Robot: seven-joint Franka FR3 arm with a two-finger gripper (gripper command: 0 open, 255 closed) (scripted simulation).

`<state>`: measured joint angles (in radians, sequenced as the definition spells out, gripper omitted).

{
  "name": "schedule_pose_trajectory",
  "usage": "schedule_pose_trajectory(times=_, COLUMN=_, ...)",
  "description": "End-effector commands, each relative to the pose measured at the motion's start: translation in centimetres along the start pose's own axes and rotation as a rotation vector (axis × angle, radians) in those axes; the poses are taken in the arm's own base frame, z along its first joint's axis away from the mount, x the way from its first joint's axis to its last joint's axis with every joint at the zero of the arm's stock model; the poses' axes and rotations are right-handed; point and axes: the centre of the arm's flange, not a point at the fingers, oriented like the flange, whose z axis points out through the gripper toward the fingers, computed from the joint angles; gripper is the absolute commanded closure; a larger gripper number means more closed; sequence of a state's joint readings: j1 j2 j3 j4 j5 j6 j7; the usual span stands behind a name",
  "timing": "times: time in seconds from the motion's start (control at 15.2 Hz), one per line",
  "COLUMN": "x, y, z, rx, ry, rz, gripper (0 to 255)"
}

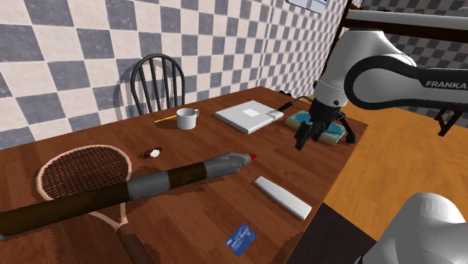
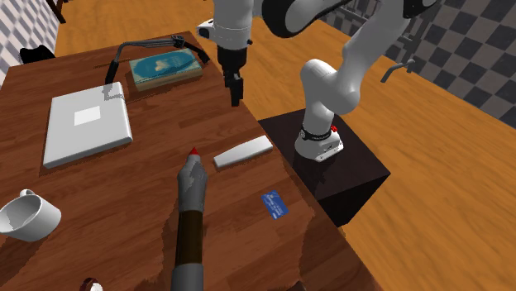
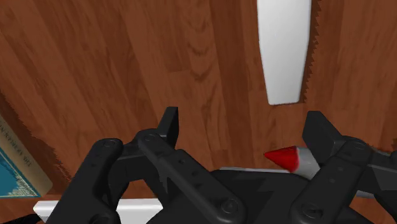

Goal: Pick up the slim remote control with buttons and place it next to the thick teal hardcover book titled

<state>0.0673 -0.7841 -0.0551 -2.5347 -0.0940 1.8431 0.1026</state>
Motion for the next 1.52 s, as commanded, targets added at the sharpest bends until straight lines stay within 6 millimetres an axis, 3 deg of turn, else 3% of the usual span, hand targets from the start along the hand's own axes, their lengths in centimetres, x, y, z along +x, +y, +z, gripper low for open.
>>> schedule_pose_trajectory(times=0.0, x=0.2, y=-1.0, z=2.5, rx=0.007, ry=-0.015, rz=-0.028, gripper=0)
schedule_pose_trajectory(times=0.73, x=-0.4, y=-6.8, z=15.5, rx=0.045, ry=-0.099, rz=-0.181, gripper=0)
schedule_pose_trajectory(times=1.19, x=-0.8, y=-6.9, z=19.2, rx=0.045, ry=-0.099, rz=-0.181, gripper=0)
schedule_pose_trajectory(times=1.45, x=-0.8, y=-6.9, z=19.5, rx=0.045, ry=-0.099, rz=-0.181, gripper=0)
